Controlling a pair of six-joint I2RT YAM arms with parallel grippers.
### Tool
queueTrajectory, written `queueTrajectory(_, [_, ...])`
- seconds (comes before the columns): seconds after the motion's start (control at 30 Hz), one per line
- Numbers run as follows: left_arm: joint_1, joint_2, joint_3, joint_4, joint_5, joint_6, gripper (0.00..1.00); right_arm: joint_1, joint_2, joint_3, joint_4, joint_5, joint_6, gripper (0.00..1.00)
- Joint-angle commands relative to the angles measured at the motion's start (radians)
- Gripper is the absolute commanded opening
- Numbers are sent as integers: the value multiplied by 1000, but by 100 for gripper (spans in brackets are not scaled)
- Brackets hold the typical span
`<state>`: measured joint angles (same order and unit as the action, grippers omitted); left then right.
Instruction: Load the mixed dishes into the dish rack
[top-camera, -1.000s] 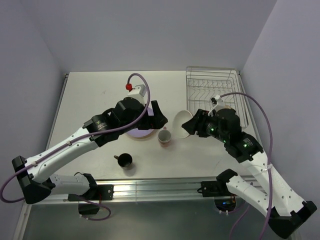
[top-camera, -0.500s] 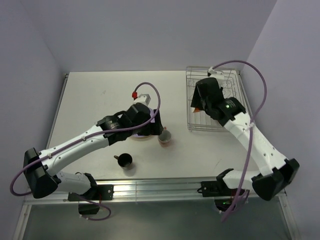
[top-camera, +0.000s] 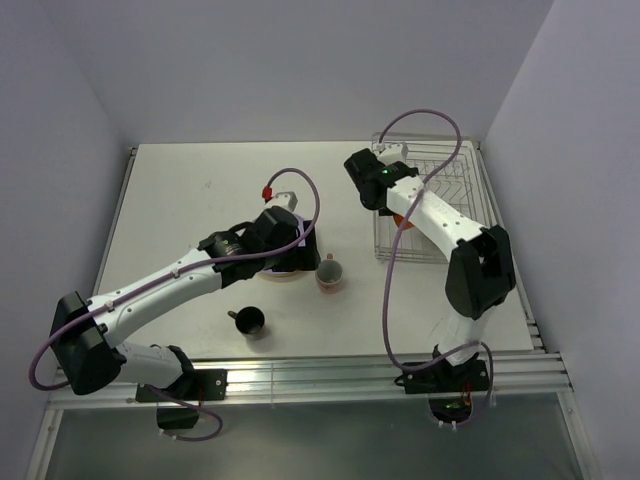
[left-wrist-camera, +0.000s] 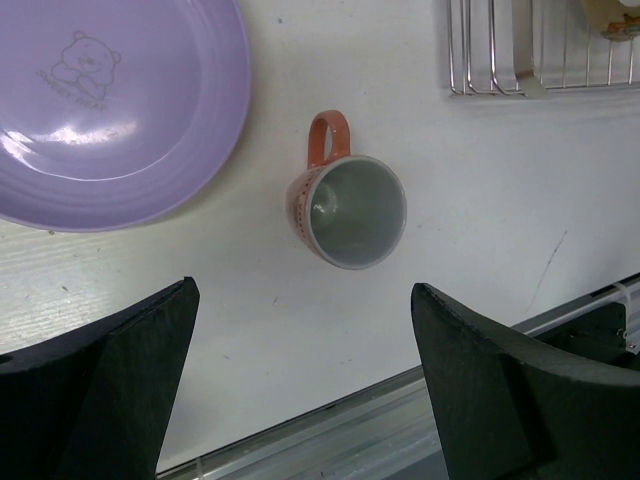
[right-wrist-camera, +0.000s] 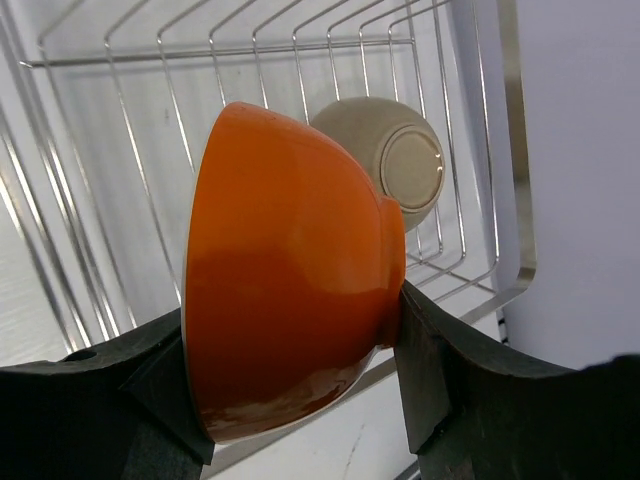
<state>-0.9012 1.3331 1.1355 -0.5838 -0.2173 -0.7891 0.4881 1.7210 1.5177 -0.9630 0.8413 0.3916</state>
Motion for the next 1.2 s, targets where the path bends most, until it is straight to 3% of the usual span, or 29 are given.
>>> queueTrajectory(0.0, [11, -25, -14, 50, 29, 28, 94, -3, 52, 93, -68, 148, 26, 0])
queueTrajectory(0.5, [35, -37, -54, 70, 68, 31, 93, -11, 308, 122, -86, 199, 69, 0])
queueTrajectory(0.9, [38, -38, -49, 64, 73, 28, 93, -9, 356, 84, -19, 130, 53, 18])
queueTrajectory(1.03, [38, -29, -48, 68, 81, 25, 93, -11, 310, 41, 49, 65, 21, 55])
queueTrajectory(1.17, [38, -28, -52, 70, 88, 21, 92, -14, 287, 19, 82, 4, -2, 71])
